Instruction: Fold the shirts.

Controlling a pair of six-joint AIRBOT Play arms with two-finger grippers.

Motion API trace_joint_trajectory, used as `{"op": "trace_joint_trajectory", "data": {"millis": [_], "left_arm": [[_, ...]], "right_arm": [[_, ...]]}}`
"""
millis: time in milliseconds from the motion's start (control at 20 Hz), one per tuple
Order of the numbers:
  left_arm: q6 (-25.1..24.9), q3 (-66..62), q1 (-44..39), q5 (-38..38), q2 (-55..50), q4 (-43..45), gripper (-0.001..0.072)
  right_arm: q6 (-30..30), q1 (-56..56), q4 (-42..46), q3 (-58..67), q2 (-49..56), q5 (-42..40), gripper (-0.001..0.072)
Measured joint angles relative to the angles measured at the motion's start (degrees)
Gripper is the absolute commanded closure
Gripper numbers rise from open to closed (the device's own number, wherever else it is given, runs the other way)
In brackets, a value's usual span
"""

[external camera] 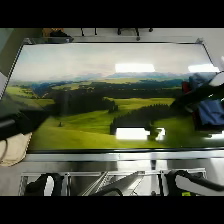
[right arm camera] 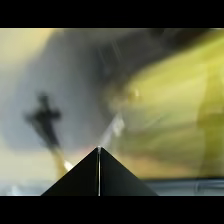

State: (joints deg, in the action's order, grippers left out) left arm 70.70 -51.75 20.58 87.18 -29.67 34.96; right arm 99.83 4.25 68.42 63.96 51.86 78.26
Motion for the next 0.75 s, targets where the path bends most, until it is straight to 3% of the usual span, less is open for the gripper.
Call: {"op": "trace_joint_trajectory", "data": {"millis": [150, 300, 750], "left_arm": [[2.2, 16.5, -1.8, -0.8, 8.8, -0.1, 0.0692], [4.8, 26.6, -4.9, -2.2, 16.1, -0.4, 0.0692], [11.5, 33.6, -11.6, -4.7, 25.9, -0.5, 0.0691]], "right_arm": [[0.3, -12.2, -0.5, -15.2, -8.8, -8.3, 0.0695], [0.5, -17.4, -1.3, -21.9, -12.6, -11.6, 0.0695], [0.5, -20.3, -4.7, -25.6, -14.5, -11.5, 0.0694]]}}
